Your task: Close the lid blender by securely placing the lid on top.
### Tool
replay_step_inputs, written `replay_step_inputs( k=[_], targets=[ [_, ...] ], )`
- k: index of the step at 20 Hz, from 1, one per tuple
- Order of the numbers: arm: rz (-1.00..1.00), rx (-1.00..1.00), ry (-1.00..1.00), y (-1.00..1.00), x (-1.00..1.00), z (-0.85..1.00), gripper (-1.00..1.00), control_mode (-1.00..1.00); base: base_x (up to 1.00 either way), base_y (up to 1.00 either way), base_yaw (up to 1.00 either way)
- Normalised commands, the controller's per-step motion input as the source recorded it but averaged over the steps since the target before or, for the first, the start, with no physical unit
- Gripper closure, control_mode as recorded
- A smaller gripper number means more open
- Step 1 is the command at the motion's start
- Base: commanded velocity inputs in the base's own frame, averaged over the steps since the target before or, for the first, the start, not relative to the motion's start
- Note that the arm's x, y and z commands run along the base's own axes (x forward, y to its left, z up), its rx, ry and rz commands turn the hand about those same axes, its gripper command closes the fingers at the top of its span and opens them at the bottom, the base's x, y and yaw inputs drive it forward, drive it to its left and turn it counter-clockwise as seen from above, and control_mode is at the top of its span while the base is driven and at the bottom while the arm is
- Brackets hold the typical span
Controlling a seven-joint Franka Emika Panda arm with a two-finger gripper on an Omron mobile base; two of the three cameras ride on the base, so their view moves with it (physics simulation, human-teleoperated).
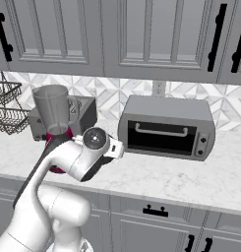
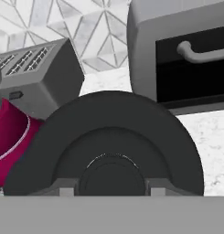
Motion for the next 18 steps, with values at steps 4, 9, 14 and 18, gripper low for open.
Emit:
replay_step_inputs(
  k=[4,9,14,18],
  targets=[
    [-0.14,0.04,-0.32,0.00,-0.69,1.00,1.00,-1.00,0.00,0.00,0.00],
    [-0.20,0.00,-0.16,0.00,-0.62,1.00,1.00,-1.00,0.00,0.00,0.00],
    [-0.11,0.00,-0.02,0.00,-0.38,1.00,1.00,-1.00,0.00,0.00,0.00],
    [0.00,0.00,0.09,0.11,-0.03,1.00,1.00,-1.00,0.00,0.00,0.00]
  ],
)
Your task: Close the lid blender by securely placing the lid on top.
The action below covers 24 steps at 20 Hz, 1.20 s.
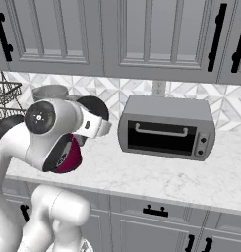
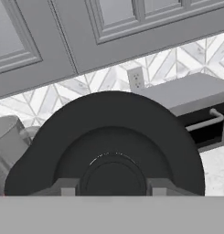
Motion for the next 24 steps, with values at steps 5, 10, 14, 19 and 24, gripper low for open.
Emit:
replay_step_inputs(
  k=[5,10,14,19,24],
  targets=[
    [0.00,0.00,0.29,0.23,0.00,1.00,1.00,-1.00,0.00,0.00,0.00],
    [0.09,0.00,0.43,0.60,0.19,0.53,1.00,-1.00,0.00,0.00,0.00],
    [0.14,0.00,0.00,0.60,0.00,0.00,1.00,-1.00,0.00,0.00,0.00],
    [0.09,0.00,-0.08,0.62,0.01,0.00,1.00,-1.00,0.00,0.00,0.00],
    [0.03,0.00,-0.06,0.62,0.18,0.00,1.00,-1.00,0.00,0.00,0.00]
  ],
)
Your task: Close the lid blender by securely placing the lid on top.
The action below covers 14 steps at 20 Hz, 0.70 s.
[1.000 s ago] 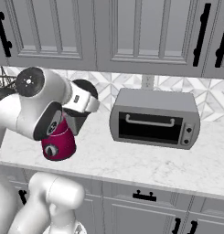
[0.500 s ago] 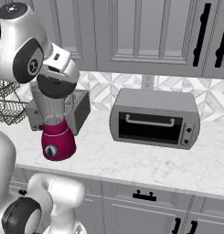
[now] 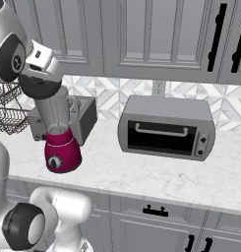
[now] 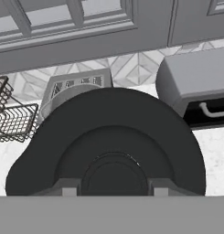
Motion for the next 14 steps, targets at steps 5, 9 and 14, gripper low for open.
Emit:
replay_step_inputs(
  k=[5,9,14],
  targets=[
    [0.01,0.00,-0.02,0.54,0.35,0.00,1.00,-1.00,0.00,0.00,0.00],
    [0.00,-0.02,0.03,0.34,0.48,0.00,1.00,-1.00,0.00,0.00,0.00],
    [0.03,-0.14,0.21,0.21,0.22,-0.01,1.00,-1.00,0.00,0.00,0.00]
  ],
)
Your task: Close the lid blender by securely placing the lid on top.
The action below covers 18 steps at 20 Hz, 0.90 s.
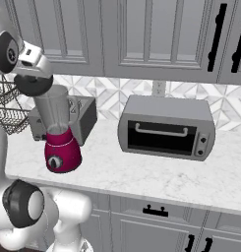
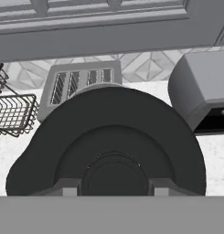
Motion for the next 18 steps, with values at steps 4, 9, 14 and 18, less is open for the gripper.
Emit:
replay_step_inputs(
  k=[4,9,14,18],
  targets=[
    [0.07,-0.10,0.18,0.06,0.00,-0.06,1.00,-1.00,0.00,0.00,0.00],
    [0.06,0.00,0.02,0.00,0.00,-0.09,1.00,-1.00,0.00,0.00,0.00],
    [0.04,0.00,0.00,0.00,0.00,-0.23,1.00,-1.00,0.00,0.00,0.00],
    [0.02,0.00,0.00,0.00,0.01,-0.10,1.00,-1.00,0.00,0.00,0.00]
  ],
)
